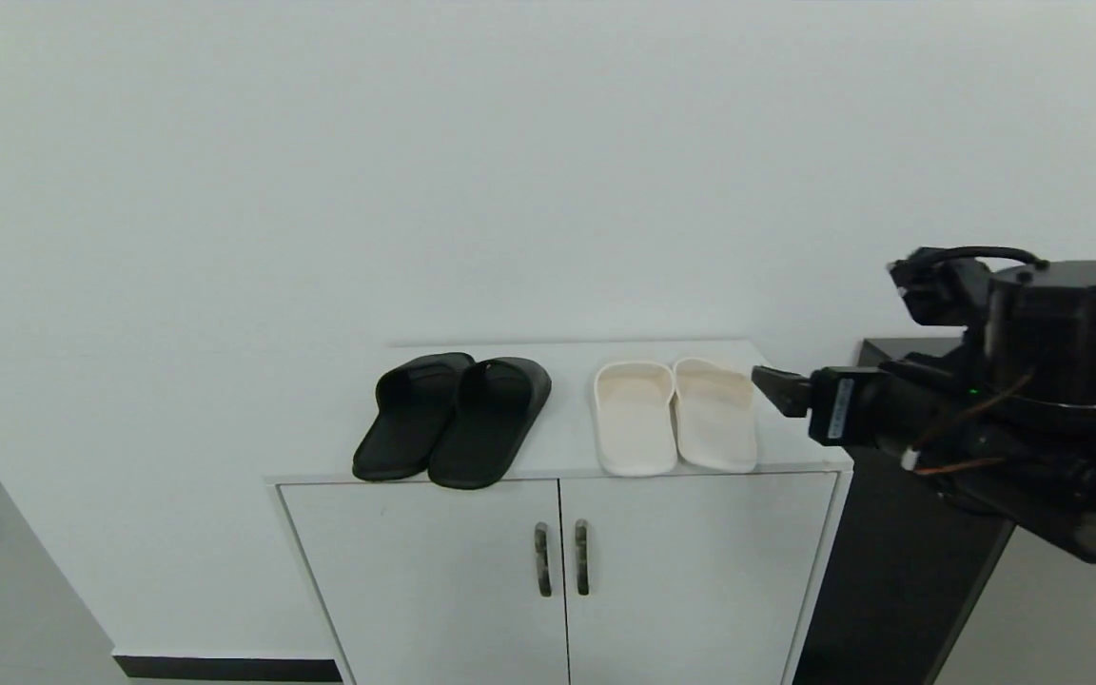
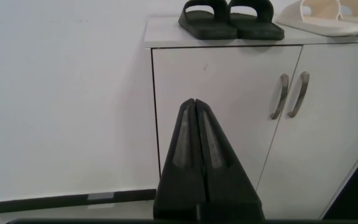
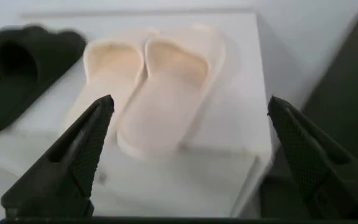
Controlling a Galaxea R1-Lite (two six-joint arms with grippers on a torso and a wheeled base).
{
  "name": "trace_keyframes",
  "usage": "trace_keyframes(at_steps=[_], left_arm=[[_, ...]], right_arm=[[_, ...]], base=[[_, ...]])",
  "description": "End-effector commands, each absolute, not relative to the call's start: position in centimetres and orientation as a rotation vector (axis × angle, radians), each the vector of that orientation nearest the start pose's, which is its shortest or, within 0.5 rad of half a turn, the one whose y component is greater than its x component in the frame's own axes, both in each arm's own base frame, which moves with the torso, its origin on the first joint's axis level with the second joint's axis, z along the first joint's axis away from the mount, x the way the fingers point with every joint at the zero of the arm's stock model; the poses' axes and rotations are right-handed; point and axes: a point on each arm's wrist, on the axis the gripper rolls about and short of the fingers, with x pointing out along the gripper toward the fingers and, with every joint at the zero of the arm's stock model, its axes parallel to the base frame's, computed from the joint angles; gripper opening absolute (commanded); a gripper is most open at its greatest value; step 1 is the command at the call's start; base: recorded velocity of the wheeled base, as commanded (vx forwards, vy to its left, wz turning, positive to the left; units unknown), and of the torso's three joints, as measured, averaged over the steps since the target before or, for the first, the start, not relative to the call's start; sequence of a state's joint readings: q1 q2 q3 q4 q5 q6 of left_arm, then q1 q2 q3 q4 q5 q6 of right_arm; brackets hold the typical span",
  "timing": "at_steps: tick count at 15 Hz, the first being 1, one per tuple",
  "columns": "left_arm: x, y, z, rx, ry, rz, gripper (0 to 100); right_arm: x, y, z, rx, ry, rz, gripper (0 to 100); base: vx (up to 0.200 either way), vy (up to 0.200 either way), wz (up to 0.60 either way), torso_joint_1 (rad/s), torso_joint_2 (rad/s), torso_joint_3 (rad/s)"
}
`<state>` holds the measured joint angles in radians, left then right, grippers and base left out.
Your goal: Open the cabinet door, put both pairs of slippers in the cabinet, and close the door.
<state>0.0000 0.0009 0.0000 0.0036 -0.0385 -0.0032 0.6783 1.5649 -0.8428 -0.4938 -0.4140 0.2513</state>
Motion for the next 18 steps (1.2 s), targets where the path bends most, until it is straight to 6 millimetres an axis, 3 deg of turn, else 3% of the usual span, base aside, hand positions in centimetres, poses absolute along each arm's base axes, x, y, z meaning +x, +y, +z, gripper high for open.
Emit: trace_keyframes(at_steps=[1, 6, 10, 13, 18], left_arm=[[-2.3, -0.1, 7.5, -0.003, 0.005, -0.037, 0], [-2.3, -0.1, 7.5, -0.003, 0.005, -0.037, 0], [-2.3, -0.1, 7.5, -0.003, 0.003, -0.037, 0], [-2.3, -0.1, 7.5, -0.003, 0.005, -0.037, 0], [-2.3, -0.1, 7.5, -0.003, 0.005, -0.038, 0]], right_arm=[[25.6, 20.8, 20.1, 0.092, 0.271, 0.249, 100], [30.9, 22.8, 17.8, 0.083, 0.29, 0.197, 100], [34.4, 23.1, 16.4, 0.068, 0.287, 0.153, 100], [35.3, 23.6, 15.9, 0.056, 0.283, 0.154, 100], [35.0, 24.9, 15.4, 0.046, 0.292, 0.182, 100]], base=[[0.0, 0.0, 0.0, 0.0, 0.0, 0.0], [0.0, 0.0, 0.0, 0.0, 0.0, 0.0], [0.0, 0.0, 0.0, 0.0, 0.0, 0.0], [0.0, 0.0, 0.0, 0.0, 0.0, 0.0], [0.0, 0.0, 0.0, 0.0, 0.0, 0.0]])
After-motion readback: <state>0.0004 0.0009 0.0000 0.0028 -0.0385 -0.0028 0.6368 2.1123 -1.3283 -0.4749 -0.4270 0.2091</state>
